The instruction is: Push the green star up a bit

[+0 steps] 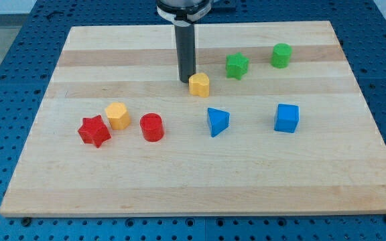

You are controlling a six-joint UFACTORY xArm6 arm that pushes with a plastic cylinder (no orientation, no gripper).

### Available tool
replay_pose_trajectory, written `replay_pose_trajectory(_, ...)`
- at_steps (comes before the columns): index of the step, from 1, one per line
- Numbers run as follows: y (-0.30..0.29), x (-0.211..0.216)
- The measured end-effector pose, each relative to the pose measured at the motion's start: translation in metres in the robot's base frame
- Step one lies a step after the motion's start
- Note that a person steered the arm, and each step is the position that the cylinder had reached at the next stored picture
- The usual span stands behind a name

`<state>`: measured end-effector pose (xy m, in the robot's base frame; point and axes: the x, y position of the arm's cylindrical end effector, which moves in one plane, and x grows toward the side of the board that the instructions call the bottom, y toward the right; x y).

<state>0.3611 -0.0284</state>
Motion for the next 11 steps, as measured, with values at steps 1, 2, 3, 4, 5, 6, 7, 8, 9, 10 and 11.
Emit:
replay_pose_trajectory(1, 0.028, -0.027)
replay_pose_trajectory(2, 0.035, -0.019)
replay_pose_trajectory(3, 0.068, 0.048)
replay_pose_trajectory(4, 0.068, 0.048)
replay_pose_trajectory(5, 0.068, 0.041)
replay_pose_trajectory(6, 0.091, -0.028)
replay_pose_trajectory(7, 0.098, -0.062)
replay_pose_trajectory(8, 0.098, -0.064)
replay_pose_trajectory(9, 0.075, -0.062)
replay_pose_trajectory(10, 0.004, -0.037)
replay_pose_trajectory(11, -0.002, -0.036)
